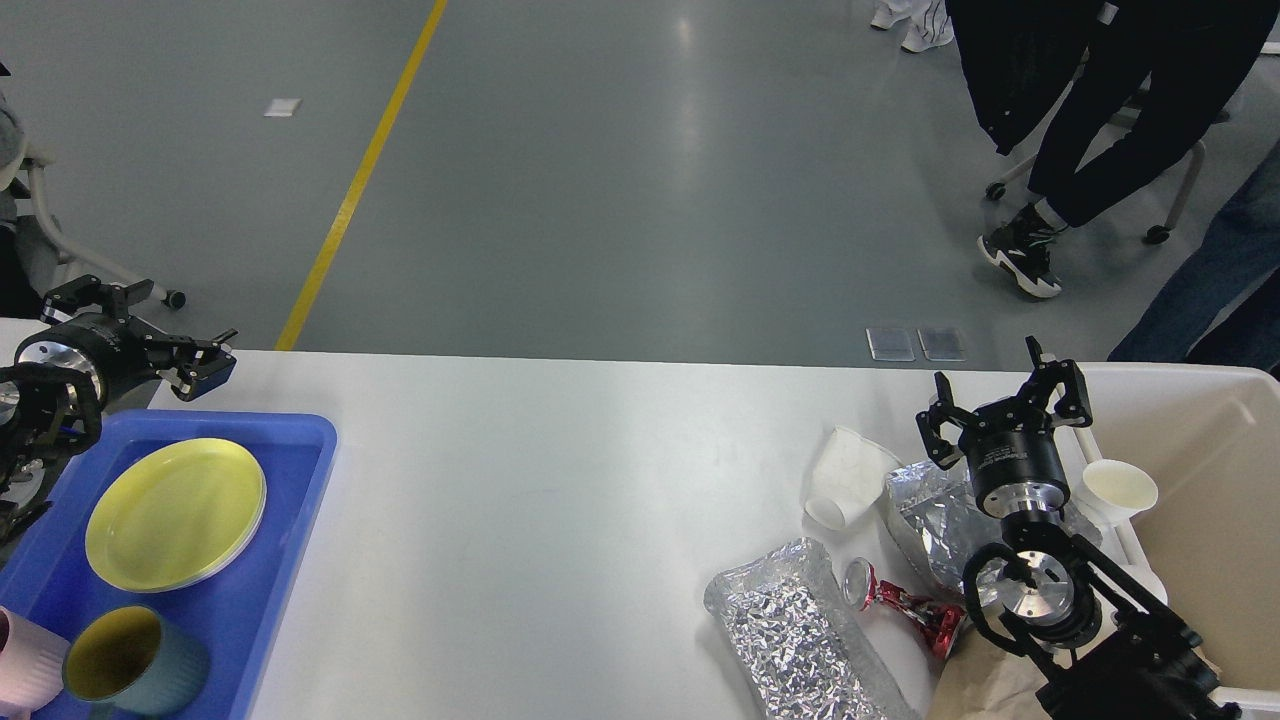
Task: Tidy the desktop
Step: 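Move the left gripper up to hover above the blue tray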
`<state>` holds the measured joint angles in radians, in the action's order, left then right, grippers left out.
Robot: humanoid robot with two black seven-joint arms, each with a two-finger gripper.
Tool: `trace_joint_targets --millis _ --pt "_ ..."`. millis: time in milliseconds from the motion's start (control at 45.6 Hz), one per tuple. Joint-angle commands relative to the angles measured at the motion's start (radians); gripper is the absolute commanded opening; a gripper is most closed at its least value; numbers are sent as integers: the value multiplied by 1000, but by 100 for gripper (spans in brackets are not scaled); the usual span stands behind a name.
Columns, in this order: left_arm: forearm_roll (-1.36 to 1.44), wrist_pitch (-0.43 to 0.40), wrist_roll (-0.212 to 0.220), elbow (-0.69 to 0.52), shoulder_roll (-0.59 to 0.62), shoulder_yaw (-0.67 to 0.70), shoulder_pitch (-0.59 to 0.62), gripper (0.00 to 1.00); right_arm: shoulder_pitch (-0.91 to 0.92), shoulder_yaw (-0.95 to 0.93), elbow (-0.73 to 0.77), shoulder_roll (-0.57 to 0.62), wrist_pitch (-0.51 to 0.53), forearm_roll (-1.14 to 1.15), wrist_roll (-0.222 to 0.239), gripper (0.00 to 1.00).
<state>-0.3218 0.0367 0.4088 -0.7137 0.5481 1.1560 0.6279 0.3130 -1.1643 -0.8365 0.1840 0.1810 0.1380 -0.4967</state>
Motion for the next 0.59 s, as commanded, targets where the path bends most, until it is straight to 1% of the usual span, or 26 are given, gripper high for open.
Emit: trace_joint_targets --millis 0,44,88,153,263,329,416,504,570 --pt "6 -21 -5 -6 -79 -16 4 96 0 0 4 0 0 0 1 100" --pt "15 -50 -5 -6 -109 -16 6 96 0 0 4 0 0 0 0 100" --pt "21 -98 -5 -4 -140 -15 3 96 0 0 4 0 0 0 0 100" --pt "23 -179 -5 -4 -189 -16 -8 96 0 0 4 0 0 0 0 100" --pt "24 -331 -7 -3 -234 -16 -48 96 0 0 4 0 0 0 0 100" --pt "24 -389 -7 -1 -267 -16 -79 96 0 0 4 0 0 0 0 100" --pt "26 -413 -7 11 -347 -13 -103 96 0 0 5 0 0 0 0 100" --pt "29 -411 -7 16 -361 -6 -117 96 0 0 5 0 0 0 0 100" --pt "29 -411 -7 51 -353 -2 -105 96 0 0 4 0 0 0 0 100"
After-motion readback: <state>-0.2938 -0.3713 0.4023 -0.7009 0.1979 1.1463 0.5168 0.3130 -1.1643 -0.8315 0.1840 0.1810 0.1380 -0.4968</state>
